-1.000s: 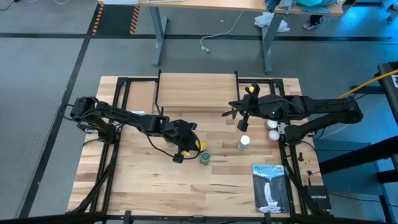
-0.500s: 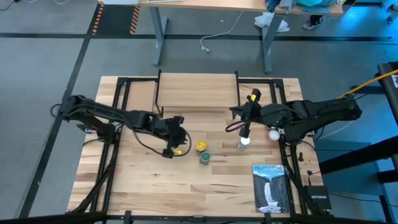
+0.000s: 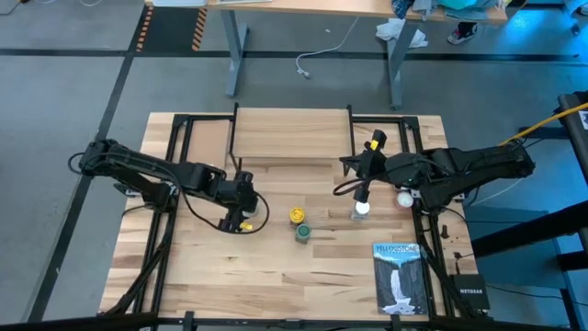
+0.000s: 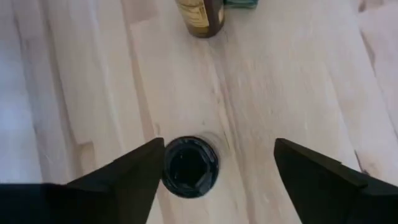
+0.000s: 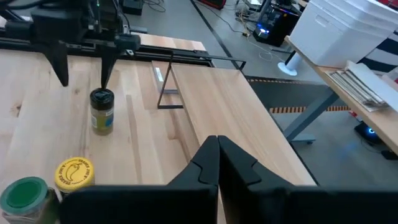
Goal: Shelf spices
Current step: Put the black seasoning bottle on the shelf
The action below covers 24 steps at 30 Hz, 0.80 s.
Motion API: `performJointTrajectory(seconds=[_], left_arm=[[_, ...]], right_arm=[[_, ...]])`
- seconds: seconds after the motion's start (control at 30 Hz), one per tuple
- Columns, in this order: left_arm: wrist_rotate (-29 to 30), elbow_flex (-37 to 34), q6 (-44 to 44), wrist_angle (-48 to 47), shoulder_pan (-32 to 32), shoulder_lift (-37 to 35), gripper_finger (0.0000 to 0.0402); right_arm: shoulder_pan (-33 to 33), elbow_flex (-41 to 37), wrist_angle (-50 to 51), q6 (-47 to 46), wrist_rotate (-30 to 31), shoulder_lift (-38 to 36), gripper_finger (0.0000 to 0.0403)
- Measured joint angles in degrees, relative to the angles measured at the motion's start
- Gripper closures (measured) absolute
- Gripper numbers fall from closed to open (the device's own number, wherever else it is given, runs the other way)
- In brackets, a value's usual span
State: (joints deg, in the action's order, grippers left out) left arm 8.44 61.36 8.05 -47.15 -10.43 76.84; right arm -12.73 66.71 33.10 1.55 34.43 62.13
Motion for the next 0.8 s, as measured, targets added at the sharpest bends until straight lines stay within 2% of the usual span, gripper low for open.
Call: performJointTrajectory(seconds=[0.23, 0.33, 0.7, 0.8], left_arm=[[-0.40, -0.02, -0.06, -4.07, 3.59, 1.66, 0.0085], [-3.08, -0.02, -0.26, -3.68, 5.43, 3.39, 0.0084], [-6.16, -0.02, -1.64, -1.70, 8.04, 9.08, 0.0085], [-6.15, -0.02, -1.70, -1.79, 8.66, 10.13, 0.0101]], right_arm=[[0.00, -0.06, 0.02, 0.23, -0.19, 0.01, 0.0402], [0.00, -0.06, 0.00, 0.20, -0.54, 0.02, 0.0402], [0.00, -0.06, 0.07, -0.06, -0.54, 0.02, 0.0402], [0.00, -0.06, 0.09, -0.06, -0.54, 0.00, 0.0402]])
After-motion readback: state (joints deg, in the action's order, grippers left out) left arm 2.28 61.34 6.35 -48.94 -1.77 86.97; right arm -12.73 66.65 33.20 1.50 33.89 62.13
